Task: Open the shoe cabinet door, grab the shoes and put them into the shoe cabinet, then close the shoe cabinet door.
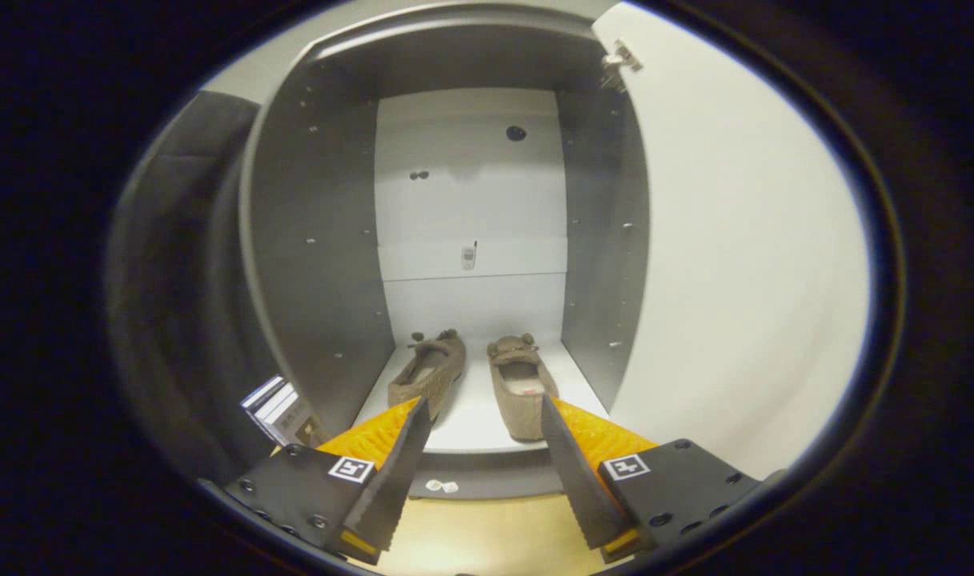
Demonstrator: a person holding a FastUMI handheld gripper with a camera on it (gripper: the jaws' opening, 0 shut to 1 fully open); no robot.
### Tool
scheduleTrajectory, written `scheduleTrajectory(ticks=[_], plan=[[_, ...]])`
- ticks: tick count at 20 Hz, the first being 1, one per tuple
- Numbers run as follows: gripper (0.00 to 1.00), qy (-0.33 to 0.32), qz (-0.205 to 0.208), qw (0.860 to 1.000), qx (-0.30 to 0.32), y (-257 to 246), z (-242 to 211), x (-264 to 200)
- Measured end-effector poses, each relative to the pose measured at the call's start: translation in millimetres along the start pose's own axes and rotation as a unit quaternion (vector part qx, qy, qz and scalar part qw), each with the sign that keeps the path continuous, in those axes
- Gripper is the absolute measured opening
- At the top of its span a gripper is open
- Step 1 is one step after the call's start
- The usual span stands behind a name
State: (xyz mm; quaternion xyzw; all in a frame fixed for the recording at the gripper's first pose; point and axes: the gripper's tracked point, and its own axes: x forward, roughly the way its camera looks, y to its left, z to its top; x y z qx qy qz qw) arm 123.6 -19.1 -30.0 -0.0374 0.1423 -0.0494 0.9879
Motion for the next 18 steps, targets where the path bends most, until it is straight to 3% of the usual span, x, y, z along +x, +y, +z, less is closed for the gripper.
scheduleTrajectory(ticks=[9,13,18], plan=[[0.9,-0.057,-0.056,0.997,0.013,-31.0,1.0,-156.5],[0.9,-0.069,-0.114,0.991,0.027,-66.6,-10.3,-225.3],[0.91,-0.087,-0.196,0.976,0.049,-148.8,-22.2,-288.2]])
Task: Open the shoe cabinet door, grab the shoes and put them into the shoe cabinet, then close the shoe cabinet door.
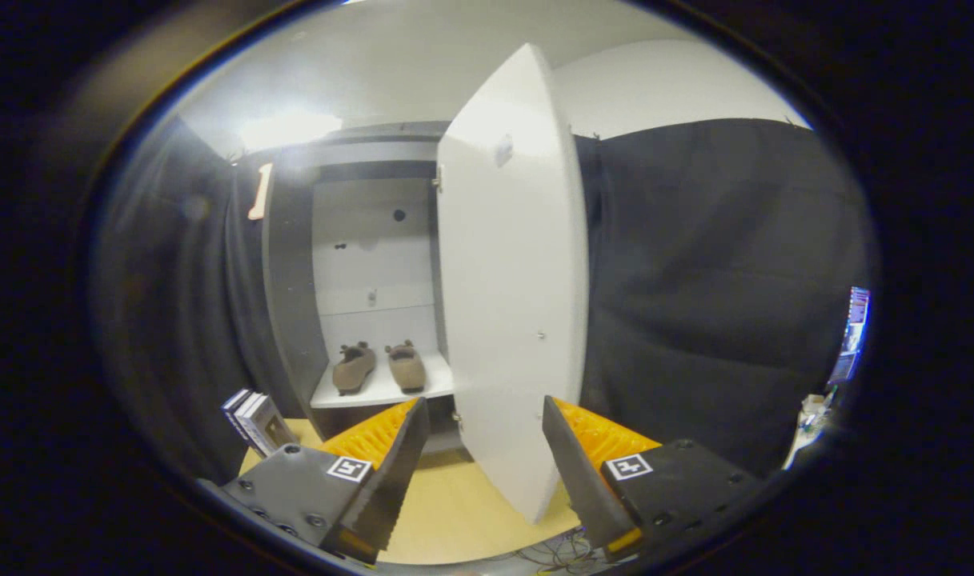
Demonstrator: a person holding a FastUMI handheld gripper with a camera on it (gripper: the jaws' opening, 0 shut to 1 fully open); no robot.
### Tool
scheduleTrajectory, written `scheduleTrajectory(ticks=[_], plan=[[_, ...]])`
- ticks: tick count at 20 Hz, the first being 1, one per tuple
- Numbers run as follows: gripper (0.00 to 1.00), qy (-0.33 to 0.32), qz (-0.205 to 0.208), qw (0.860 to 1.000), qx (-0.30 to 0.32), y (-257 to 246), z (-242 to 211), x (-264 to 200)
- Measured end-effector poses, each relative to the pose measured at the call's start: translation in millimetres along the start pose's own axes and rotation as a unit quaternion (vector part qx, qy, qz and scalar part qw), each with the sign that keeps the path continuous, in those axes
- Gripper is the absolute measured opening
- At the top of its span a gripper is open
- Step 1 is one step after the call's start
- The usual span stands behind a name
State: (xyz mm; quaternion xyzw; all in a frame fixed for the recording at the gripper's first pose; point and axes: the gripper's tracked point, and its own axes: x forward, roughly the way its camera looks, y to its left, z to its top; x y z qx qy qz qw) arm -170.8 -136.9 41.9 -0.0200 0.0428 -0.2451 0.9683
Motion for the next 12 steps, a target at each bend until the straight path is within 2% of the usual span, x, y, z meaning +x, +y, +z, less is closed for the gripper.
scheduleTrajectory(ticks=[2,7,12], plan=[[0.96,-0.004,-0.021,1.0,0.003,-37.6,3.1,3.3],[0.96,-0.009,-0.04,0.999,-0.02,-120.7,11.8,48.1],[0.96,-0.016,0.032,0.999,0.0,-135.8,19.0,122.3]])
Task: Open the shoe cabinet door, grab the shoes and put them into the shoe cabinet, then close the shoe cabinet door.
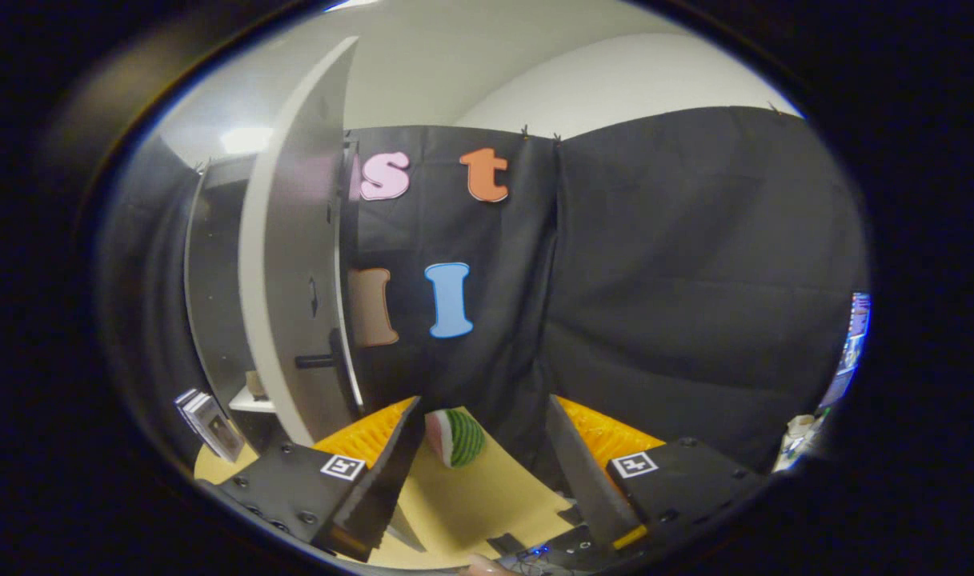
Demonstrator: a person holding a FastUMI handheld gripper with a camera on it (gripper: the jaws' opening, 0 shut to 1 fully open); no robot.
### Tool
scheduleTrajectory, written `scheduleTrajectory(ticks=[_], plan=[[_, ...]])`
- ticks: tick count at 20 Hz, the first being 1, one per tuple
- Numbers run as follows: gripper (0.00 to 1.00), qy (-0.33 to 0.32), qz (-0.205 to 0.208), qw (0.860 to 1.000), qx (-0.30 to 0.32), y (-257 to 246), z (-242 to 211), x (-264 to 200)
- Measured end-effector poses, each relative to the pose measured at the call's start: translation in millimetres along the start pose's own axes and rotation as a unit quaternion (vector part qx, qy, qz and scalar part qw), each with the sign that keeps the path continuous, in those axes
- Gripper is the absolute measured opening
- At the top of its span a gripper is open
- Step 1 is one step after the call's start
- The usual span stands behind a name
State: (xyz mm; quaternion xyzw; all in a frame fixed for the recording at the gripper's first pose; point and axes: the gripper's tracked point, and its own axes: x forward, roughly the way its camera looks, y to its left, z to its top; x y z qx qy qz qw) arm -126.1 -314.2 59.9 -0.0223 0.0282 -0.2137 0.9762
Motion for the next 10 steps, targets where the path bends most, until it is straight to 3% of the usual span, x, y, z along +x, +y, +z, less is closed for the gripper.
scheduleTrajectory(ticks=[5,10], plan=[[0.95,0.017,0.078,0.997,0.002,19.1,-18.4,35.1],[0.93,0.012,0.1,0.995,-0.007,36.5,-17.2,37.7]])
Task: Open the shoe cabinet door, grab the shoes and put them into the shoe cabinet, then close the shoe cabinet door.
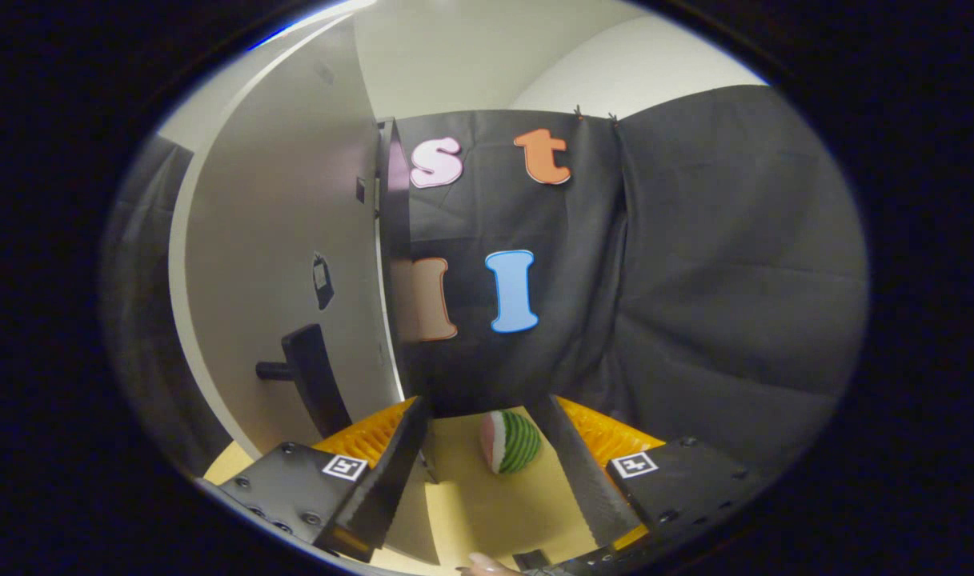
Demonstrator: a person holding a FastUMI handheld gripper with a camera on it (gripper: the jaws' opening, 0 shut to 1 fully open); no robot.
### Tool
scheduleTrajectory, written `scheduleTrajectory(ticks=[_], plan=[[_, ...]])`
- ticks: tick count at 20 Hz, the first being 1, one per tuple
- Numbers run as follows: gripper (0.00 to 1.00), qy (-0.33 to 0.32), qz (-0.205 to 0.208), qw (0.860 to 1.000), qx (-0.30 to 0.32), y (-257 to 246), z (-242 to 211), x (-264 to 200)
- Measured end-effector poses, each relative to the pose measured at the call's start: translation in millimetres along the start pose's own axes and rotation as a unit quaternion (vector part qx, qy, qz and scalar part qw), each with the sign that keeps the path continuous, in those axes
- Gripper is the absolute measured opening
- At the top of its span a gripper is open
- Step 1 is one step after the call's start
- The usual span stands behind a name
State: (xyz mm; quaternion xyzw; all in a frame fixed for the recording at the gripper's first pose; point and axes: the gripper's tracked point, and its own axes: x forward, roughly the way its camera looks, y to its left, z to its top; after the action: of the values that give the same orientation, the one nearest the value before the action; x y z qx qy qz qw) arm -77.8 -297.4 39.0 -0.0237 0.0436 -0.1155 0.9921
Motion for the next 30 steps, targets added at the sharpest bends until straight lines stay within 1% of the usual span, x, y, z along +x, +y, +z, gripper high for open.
scheduleTrajectory(ticks=[2,5,10,13,18,24,30], plan=[[0.93,0.0,0.002,1.0,0.002,3.9,-1.8,1.0],[0.92,0.002,0.016,1.0,0.006,22.8,-4.6,-3.4],[0.92,-0.006,0.038,0.999,-0.001,68.8,-7.4,-12.5],[0.92,-0.004,0.049,0.999,0.011,98.6,-11.8,-15.9],[0.92,-0.003,0.047,0.999,0.022,148.8,-16.2,-20.0],[0.92,-0.006,0.056,0.998,0.018,206.5,-20.5,-14.9],[0.95,-0.005,0.089,0.996,0.011,263.2,-24.5,4.2]])
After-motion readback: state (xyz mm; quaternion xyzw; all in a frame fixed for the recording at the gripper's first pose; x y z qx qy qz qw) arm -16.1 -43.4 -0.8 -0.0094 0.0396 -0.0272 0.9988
